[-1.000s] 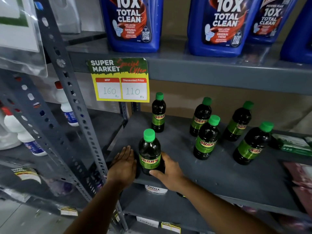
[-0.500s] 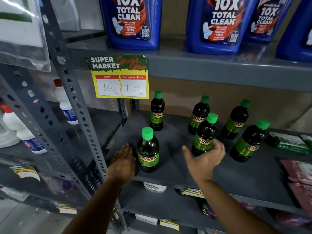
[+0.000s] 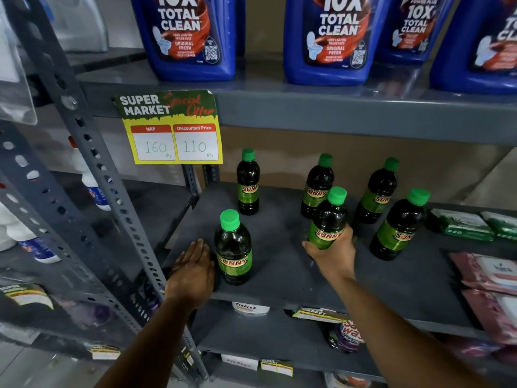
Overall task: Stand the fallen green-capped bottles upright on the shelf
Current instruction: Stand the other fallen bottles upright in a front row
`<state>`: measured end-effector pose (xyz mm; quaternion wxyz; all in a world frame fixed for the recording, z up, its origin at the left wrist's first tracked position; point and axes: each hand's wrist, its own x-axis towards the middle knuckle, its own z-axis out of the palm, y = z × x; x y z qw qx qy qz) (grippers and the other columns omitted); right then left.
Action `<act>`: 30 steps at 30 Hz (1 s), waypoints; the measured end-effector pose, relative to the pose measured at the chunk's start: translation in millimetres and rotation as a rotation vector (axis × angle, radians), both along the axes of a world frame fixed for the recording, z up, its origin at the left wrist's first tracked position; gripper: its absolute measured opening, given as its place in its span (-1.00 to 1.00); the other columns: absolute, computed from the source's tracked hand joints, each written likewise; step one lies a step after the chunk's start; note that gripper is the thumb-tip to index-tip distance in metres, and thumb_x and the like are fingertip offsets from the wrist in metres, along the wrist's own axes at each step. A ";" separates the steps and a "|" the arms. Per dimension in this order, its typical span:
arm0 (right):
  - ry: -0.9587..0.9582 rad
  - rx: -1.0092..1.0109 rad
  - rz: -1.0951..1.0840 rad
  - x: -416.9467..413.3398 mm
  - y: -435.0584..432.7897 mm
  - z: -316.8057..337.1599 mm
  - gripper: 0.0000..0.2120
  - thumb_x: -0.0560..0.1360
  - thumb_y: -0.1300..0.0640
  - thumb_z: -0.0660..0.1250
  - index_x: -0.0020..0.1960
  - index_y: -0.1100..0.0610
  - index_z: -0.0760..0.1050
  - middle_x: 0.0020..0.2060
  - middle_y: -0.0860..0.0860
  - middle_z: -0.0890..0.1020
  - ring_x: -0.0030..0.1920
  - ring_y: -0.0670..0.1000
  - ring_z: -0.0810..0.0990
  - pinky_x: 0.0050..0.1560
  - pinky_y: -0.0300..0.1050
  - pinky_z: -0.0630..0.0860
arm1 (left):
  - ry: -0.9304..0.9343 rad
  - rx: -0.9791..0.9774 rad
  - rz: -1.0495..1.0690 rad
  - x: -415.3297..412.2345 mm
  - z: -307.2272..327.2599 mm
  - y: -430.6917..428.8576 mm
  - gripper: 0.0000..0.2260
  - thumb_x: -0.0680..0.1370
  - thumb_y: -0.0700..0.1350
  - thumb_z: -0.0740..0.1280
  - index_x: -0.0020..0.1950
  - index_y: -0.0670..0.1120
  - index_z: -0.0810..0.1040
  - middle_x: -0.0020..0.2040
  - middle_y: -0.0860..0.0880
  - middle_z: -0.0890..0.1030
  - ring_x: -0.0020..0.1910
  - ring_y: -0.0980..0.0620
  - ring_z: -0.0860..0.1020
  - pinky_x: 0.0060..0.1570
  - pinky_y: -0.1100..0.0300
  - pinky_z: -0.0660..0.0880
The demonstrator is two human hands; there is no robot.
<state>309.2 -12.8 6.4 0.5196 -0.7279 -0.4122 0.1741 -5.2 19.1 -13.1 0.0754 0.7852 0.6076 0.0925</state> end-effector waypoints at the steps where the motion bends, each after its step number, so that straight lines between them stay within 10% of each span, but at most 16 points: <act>1: -0.003 -0.001 0.004 -2.9 -5.7 -1.4 -0.17 0.15 0.04 0.65 0.27 0.00 0.26 -0.02 -0.12 0.53 -0.11 -0.14 0.55 -0.14 -0.30 0.44 | 0.002 0.004 -0.001 -0.7 0.2 -0.3 -0.49 0.62 0.04 -0.07 0.54 -0.13 0.03 0.59 -0.09 0.04 0.56 -0.01 -0.02 0.51 0.05 -0.05; 7: 0.018 0.025 0.033 -18.1 -51.0 -15.0 -0.16 0.10 -0.04 0.65 0.22 -0.15 0.22 -0.04 -0.24 0.53 -0.07 -0.23 0.56 -0.27 -0.49 0.40 | 0.002 0.041 -0.017 -0.7 4.3 -3.2 -0.45 0.55 0.02 -0.10 0.52 -0.14 0.08 0.56 -0.15 0.14 0.54 -0.08 0.09 0.49 -0.03 0.08; 15: 0.071 0.216 0.216 -22.7 -77.3 -9.5 0.07 0.15 -0.13 0.61 0.46 -0.02 0.06 0.35 -0.10 0.38 0.35 -0.13 0.38 0.31 -0.16 0.34 | -0.006 0.018 -0.008 0.1 3.0 -3.7 -0.50 0.60 -0.01 -0.06 0.54 -0.11 0.03 0.58 -0.11 0.08 0.55 -0.03 0.03 0.51 0.03 0.01; 20: 0.051 0.534 -0.058 30.9 -78.5 -0.4 -0.24 0.43 -0.09 0.43 0.45 0.08 0.09 0.35 0.20 0.32 0.38 0.13 0.34 0.40 0.04 0.27 | -0.018 0.016 -0.002 0.6 1.8 -2.4 -0.51 0.62 -0.02 -0.03 0.54 -0.11 0.03 0.58 -0.10 0.08 0.56 -0.02 0.02 0.50 0.04 -0.01; 26: 0.041 0.202 -0.211 114.7 -40.2 17.7 0.06 0.26 0.20 0.61 0.51 0.09 -0.02 0.39 0.06 0.27 0.34 -0.03 0.33 0.35 -0.10 0.28 | -0.034 0.010 0.003 -0.3 1.4 -2.6 -0.51 0.62 -0.01 -0.03 0.54 -0.11 0.04 0.58 -0.08 0.09 0.56 -0.01 0.01 0.50 0.06 -0.03; 30: -0.012 -0.010 -0.131 141.3 -25.9 9.3 -0.15 0.25 0.25 0.58 0.39 0.14 0.17 0.12 0.03 0.48 0.11 0.08 0.52 0.05 -0.08 0.37 | -0.034 0.015 0.002 0.2 2.4 -3.5 -0.51 0.62 -0.02 -0.02 0.54 -0.11 0.05 0.57 -0.09 0.11 0.55 -0.02 0.04 0.51 0.04 -0.01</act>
